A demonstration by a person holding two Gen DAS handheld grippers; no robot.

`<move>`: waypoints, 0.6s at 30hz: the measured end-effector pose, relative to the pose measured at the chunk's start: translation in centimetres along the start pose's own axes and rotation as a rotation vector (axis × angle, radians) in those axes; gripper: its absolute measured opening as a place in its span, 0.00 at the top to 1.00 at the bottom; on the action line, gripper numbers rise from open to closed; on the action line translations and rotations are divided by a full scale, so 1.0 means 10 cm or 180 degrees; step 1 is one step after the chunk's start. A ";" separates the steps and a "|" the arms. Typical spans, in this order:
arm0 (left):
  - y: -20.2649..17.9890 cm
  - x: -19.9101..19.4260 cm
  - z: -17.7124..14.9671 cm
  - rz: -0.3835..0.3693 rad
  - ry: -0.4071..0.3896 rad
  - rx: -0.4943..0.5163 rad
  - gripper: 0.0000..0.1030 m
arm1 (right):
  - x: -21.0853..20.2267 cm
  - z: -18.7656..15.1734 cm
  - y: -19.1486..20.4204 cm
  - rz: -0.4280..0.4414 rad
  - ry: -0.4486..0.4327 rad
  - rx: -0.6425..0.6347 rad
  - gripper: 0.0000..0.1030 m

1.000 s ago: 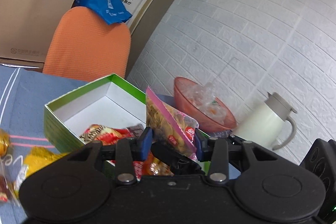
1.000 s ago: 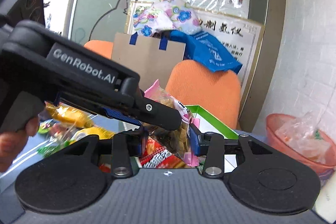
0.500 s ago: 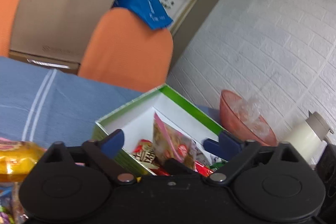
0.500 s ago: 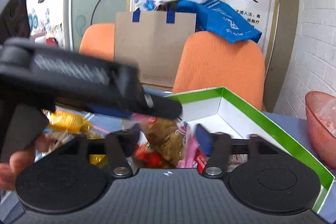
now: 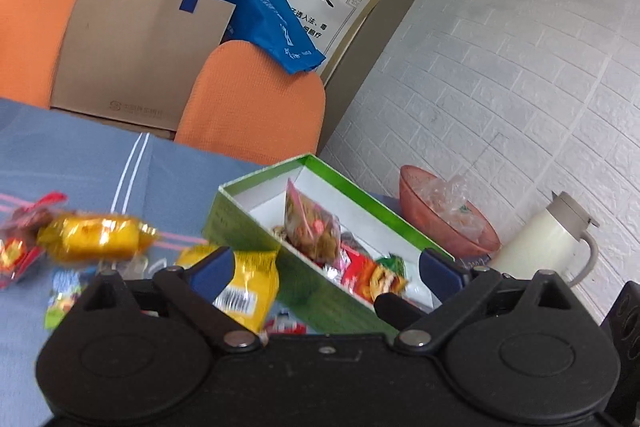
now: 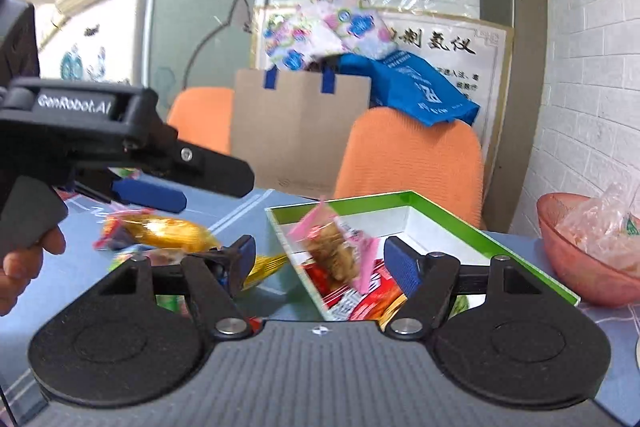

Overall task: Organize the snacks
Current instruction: 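Grasp the orange triangular snack bag with the left gripper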

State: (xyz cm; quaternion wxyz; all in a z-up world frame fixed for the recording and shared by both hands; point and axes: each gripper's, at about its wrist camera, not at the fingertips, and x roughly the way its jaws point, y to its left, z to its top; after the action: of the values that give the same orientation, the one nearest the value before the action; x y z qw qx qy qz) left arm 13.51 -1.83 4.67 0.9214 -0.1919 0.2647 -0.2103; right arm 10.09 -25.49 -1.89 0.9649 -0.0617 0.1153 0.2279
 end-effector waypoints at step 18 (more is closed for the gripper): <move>0.40 -0.04 -0.74 0.0056 0.0357 -0.0391 0.00 | -0.02 -0.57 0.47 0.0383 0.0612 0.0063 0.05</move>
State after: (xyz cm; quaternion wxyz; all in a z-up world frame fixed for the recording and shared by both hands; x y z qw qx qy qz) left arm 10.16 -0.08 -2.88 0.8933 -0.2337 0.3300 -0.1960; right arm 6.66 -22.41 -7.69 0.9345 -0.0667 0.2131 0.2773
